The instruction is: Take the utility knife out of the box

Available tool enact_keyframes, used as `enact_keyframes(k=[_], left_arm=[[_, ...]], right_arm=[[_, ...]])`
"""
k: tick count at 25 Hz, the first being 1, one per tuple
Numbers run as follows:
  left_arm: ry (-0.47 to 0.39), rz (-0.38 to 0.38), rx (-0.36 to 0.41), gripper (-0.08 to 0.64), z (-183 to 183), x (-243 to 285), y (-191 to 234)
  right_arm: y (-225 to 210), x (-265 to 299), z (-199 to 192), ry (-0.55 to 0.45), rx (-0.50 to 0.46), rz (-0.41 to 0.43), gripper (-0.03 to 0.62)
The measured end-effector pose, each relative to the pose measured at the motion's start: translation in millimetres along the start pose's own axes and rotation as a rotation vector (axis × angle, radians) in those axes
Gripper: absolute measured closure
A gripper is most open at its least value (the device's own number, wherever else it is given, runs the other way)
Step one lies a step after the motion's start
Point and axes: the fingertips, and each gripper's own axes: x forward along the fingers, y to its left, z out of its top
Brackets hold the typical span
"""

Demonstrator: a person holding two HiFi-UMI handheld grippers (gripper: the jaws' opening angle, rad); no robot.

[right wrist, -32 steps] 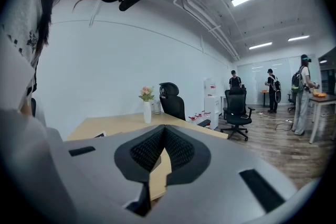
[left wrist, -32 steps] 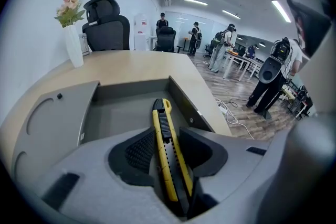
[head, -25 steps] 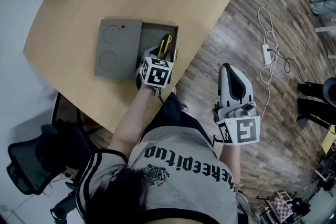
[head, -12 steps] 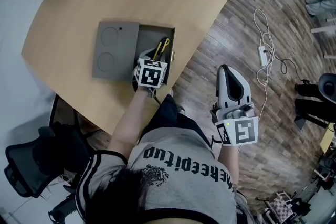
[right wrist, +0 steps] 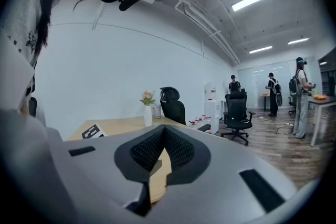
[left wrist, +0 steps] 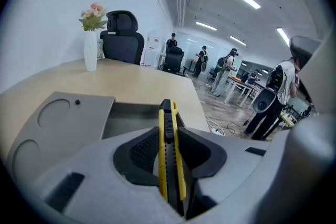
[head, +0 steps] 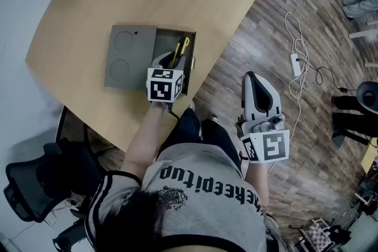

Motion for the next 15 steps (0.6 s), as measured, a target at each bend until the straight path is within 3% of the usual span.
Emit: enact_keyframes(k=[6,15], left_arm=[[-0.106,0.013,-0.028,0.439,25,-26,-9],[-0.236,0.061,-0.088,0.439,43,-75,-16]], right_arm=[[3,0,8,-0.019,-0.012,0.054,0.586],[21,9,16,-0.035,-0.028,0.201,0.586]])
